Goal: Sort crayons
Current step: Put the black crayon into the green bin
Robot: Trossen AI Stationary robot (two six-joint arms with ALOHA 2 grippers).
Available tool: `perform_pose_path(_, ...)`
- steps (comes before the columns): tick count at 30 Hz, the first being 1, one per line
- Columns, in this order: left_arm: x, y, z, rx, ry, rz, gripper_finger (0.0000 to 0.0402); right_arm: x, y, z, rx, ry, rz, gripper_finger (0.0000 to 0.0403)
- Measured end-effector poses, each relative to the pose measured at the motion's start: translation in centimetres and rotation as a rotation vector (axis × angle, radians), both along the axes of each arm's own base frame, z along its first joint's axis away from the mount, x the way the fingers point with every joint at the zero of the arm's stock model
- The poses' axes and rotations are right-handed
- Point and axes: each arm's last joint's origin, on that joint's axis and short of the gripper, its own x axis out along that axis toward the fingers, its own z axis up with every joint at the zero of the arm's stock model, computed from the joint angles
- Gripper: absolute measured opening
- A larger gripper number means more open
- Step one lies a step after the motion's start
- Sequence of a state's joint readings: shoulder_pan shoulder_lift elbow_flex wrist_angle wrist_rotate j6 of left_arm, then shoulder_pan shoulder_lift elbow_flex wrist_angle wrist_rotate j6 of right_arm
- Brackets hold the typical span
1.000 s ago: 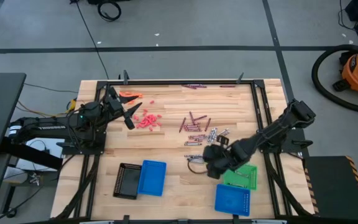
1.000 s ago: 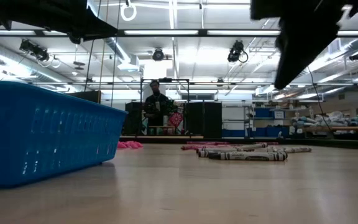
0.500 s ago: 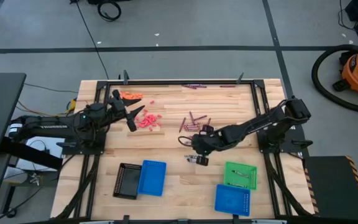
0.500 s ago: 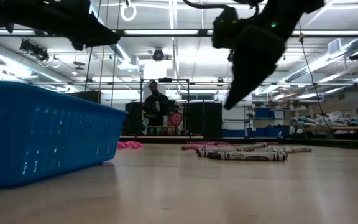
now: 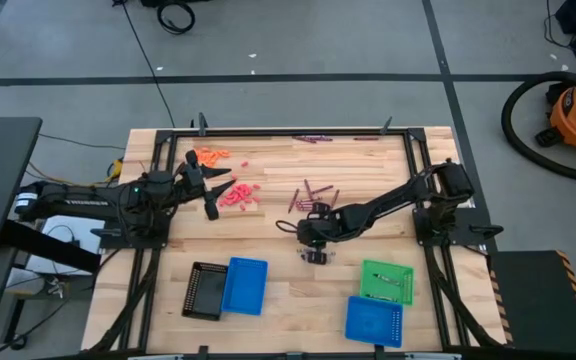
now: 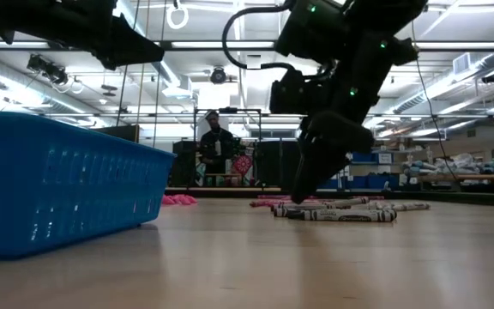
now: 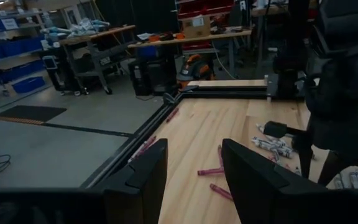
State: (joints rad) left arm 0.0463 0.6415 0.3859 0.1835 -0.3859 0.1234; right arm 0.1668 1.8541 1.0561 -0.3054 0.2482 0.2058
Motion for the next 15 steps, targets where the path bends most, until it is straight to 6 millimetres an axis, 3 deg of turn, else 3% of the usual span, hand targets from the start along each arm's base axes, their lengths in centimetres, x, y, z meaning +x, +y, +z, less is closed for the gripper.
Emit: perform_pose_path(15,0.0,0.0,0.0,-0.001,0.002,0.001,0.0164,-1.6,-0.8,-2.1,0.029,-0.006,-0.069,0.009)
